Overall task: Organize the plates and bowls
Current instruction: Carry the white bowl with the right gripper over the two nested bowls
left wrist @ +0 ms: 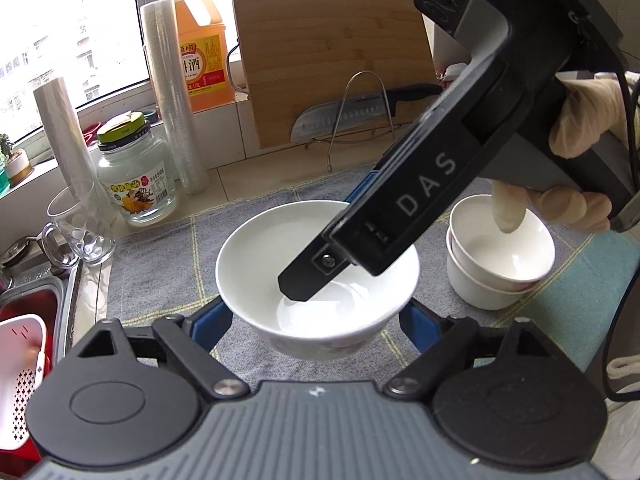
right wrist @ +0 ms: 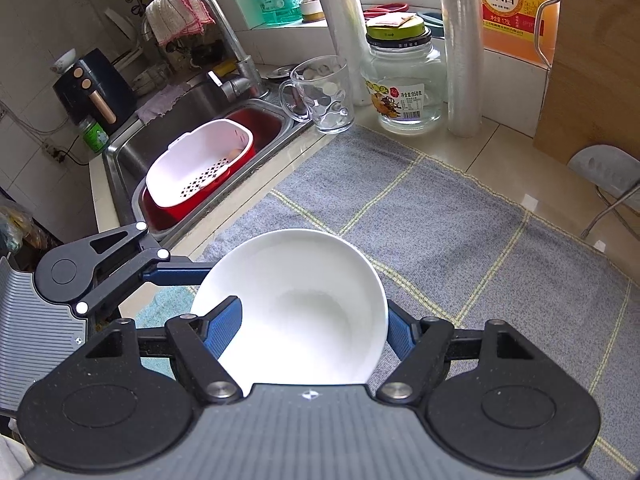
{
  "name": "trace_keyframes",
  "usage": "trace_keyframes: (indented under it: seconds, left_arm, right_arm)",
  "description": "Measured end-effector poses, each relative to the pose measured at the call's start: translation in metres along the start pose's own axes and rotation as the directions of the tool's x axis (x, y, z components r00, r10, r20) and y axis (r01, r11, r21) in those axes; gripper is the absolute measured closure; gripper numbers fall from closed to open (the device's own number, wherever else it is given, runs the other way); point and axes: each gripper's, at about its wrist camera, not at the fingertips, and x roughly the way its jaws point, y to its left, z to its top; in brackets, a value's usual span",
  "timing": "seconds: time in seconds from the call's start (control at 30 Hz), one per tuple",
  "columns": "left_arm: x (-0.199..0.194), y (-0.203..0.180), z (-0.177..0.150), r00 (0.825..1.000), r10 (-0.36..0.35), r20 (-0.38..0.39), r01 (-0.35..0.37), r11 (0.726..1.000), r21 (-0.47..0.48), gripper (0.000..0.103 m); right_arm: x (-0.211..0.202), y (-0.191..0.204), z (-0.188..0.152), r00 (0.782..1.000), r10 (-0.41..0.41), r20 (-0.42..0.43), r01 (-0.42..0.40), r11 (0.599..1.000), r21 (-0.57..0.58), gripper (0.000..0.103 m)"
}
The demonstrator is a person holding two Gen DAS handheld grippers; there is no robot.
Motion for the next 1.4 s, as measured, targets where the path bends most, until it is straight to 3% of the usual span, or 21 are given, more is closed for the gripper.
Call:
trace_keyframes:
  seconds: [0.3, 0.9, 1.4]
  left_arm:
    - [-0.007, -0.021, 0.005, 0.999, -0.041, 0.006, 0.041, 0.998, 0.05, 0.013]
    - [0.012, -0.072, 0.041, 0.978, -0.195, 0.072, 0.178, 0.965, 0.193, 0.013]
    - [0.045, -0.107, 0.042, 0.949, -0.315, -0.001, 0.305, 0.919, 0.251, 0.013]
  right_arm:
    - [-0.024, -0.001, -0.023, 0.999, -0.018, 0.032, 0.017, 1.0, 0.022, 0.023]
    - [-0.092, -0.033, -0.059, 0.973, -0.201, 0.11, 0.185, 0.973, 0.136, 0.023]
    - [-0.112, -0.064, -0.105, 0.954, -0.291, 0.079, 0.26, 0.927, 0.272, 0.022]
